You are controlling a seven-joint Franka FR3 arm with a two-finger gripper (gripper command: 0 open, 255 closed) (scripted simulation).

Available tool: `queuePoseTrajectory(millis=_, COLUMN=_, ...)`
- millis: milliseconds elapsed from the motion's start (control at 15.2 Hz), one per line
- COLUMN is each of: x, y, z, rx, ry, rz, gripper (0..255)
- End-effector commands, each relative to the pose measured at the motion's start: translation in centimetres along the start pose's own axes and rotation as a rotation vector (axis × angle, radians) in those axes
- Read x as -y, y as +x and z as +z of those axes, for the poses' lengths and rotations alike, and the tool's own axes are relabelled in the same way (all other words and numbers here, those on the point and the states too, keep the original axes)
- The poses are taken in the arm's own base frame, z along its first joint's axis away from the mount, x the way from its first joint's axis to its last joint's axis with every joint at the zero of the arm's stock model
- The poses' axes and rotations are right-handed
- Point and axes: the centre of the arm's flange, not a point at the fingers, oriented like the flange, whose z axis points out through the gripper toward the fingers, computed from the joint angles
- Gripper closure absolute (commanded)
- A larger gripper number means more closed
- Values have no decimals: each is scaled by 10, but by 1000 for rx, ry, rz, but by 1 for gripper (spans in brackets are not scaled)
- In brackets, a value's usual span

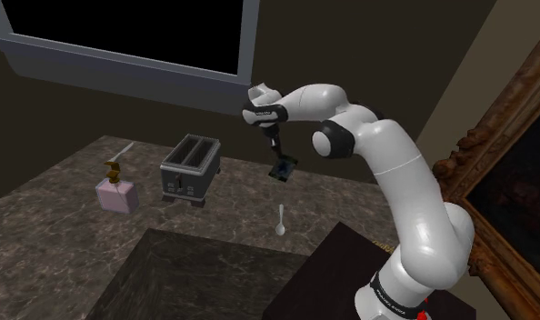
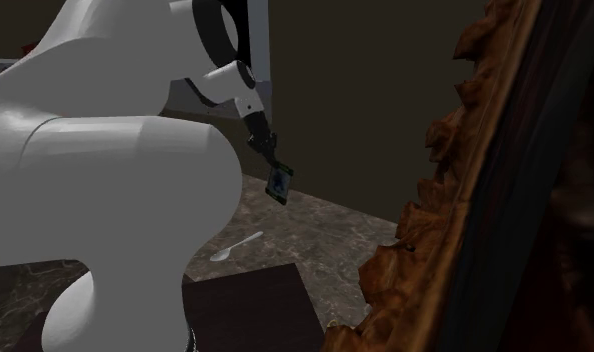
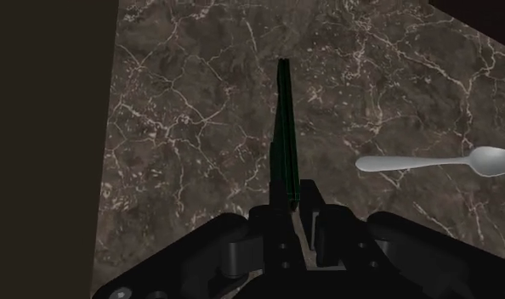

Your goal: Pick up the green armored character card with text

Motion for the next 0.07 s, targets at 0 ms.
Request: queuePoseTrajectory(millis=0, x=1, y=-2, z=-2, rx=0, ry=0, rz=0, gripper=255)
